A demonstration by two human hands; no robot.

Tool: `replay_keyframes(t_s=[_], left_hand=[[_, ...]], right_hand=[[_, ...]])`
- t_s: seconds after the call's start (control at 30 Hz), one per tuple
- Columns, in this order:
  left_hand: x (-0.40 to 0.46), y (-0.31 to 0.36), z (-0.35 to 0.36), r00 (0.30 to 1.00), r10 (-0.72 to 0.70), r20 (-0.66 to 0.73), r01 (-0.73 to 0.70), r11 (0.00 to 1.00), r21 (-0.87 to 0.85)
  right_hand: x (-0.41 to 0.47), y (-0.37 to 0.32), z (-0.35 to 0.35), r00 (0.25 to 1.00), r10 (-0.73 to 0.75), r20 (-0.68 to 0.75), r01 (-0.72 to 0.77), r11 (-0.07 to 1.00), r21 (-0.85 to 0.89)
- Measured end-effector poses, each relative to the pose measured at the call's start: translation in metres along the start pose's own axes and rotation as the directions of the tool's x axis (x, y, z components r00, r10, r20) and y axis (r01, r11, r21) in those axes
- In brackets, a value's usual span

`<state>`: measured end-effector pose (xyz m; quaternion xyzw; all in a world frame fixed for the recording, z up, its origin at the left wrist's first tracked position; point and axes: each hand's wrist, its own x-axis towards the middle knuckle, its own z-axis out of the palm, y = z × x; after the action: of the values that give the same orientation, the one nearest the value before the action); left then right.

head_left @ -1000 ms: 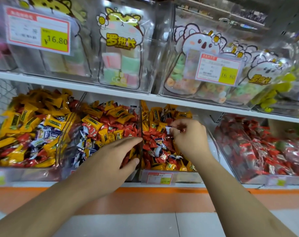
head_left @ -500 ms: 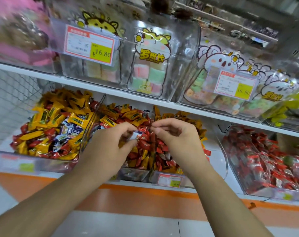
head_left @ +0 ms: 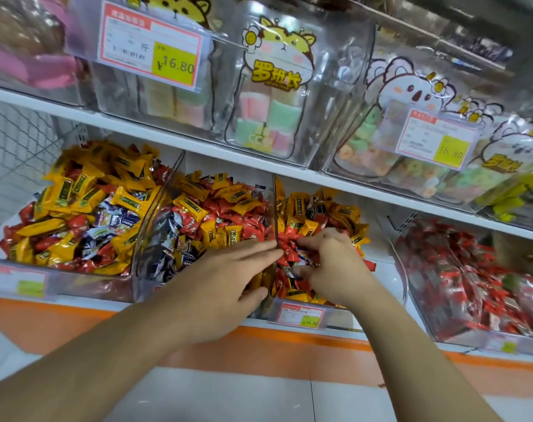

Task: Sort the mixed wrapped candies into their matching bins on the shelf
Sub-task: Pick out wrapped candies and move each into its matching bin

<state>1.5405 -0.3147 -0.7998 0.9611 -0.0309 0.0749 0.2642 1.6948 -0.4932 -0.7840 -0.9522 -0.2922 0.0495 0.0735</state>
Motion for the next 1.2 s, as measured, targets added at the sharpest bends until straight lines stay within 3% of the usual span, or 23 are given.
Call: replay_keyframes(t_s=[0.33,0.47,0.57,0.73,0.87,1.03,1.2], left_hand=[[-0.003,0.004,0.004,1.000,-0.001,-0.014,0.001,1.000,0.017],[-0.004,0.005,0.004,0.995,-0.016,-0.097,0.012,0.999,-0.041],[-0.003,0.005,-0.001,0.982,-0.060,-0.177,0.043,0.994,-0.098],[0.001,0.002,-0.013,0.952,-0.186,-0.243,0.119,0.957,-0.265],[0.001,-0.001,-0.016,0.915,-0.271,-0.298,0.150,0.916,-0.373],[-0.001,-0.006,-0.026,0.887,-0.326,-0.328,0.207,0.914,-0.349],[-0.003,-0.022,-0.033,0.880,-0.344,-0.327,0.337,0.938,-0.080]], right_hand=[[-0.013,0.002,-0.009,0.978,0.082,-0.192,-0.030,0.965,0.261],[-0.020,0.001,-0.021,0.963,0.099,-0.251,0.010,0.917,0.400],[-0.024,-0.010,-0.028,0.966,0.074,-0.249,0.079,0.829,0.553],[-0.026,-0.041,-0.026,0.979,-0.031,-0.204,0.188,0.537,0.822],[-0.025,-0.058,-0.018,0.983,-0.084,-0.163,0.183,0.470,0.863],[-0.027,-0.059,-0.023,0.987,-0.115,-0.113,0.156,0.499,0.853],[-0.020,-0.025,-0.033,0.971,0.039,-0.234,0.163,0.609,0.776]])
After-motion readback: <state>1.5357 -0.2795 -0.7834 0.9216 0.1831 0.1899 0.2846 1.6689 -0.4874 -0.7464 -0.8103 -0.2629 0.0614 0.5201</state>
